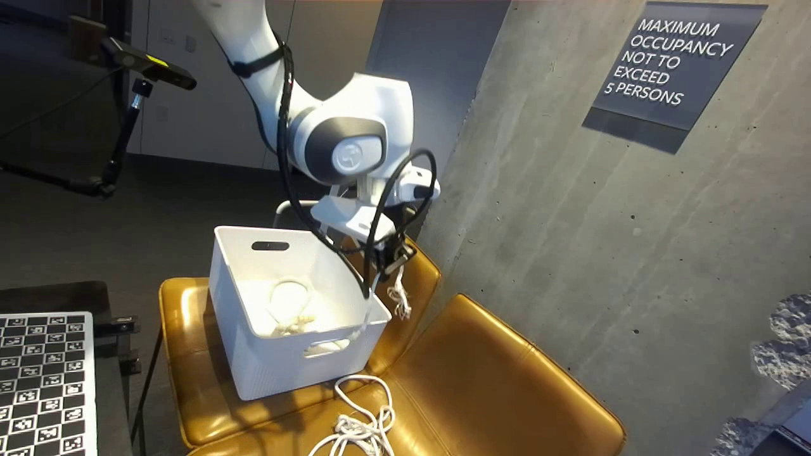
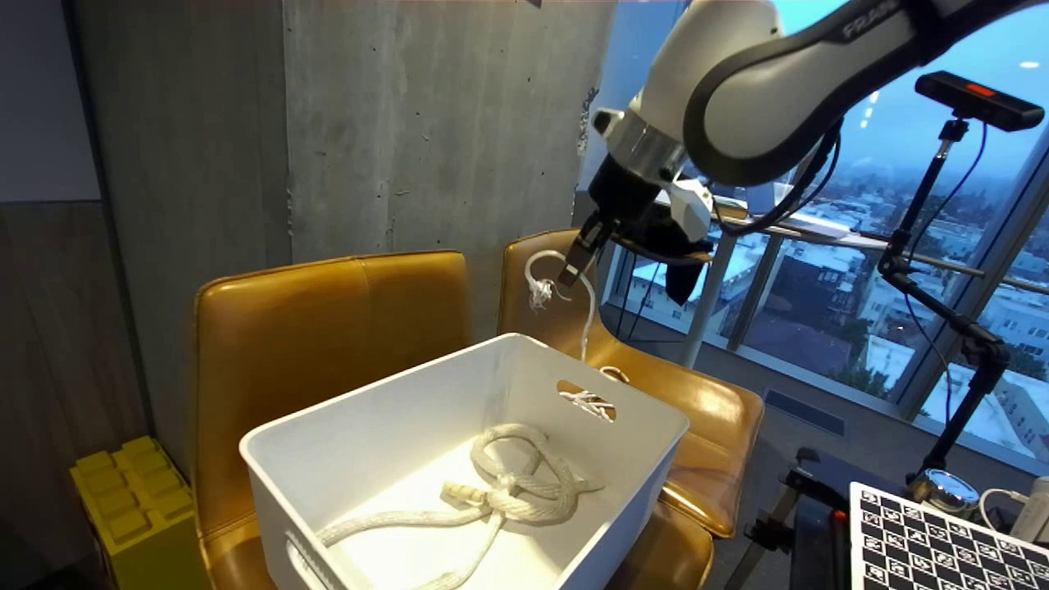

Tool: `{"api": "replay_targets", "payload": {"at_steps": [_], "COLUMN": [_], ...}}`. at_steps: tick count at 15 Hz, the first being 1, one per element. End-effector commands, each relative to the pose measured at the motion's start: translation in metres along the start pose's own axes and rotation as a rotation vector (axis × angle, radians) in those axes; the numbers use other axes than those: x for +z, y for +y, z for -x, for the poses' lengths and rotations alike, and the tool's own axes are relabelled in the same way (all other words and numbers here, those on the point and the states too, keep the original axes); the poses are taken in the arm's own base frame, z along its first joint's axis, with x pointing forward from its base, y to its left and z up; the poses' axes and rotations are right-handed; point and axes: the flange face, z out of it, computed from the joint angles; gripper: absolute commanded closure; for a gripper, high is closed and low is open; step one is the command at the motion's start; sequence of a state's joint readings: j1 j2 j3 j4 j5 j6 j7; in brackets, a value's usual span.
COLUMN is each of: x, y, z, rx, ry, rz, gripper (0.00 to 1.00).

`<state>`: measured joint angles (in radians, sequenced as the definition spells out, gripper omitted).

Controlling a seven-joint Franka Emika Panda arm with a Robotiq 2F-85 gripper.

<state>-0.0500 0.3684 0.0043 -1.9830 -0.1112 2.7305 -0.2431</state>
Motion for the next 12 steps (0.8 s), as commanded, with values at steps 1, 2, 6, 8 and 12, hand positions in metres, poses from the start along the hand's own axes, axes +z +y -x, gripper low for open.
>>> {"api": "replay_targets", "payload": {"at_steps": [1, 2, 6, 8, 12], "x": [-0.087, -0.111, -0.183, -0.187, -0.153], "y": [-0.031, -0.042, -0.103, -0.127, -0.15], "z": [-0.018, -0.025, -0.039, -0.036, -0.017], "rx": [-0.021, -0.034, -0.072, -0.08, -0.078], "ry": [0.063, 0.089, 0.194, 0.222, 0.164], "rz": [0.014, 0.011, -0.026, -0.054, -0.081], "gripper": [0.99, 0.99, 0.99, 0.99, 0.99]}}
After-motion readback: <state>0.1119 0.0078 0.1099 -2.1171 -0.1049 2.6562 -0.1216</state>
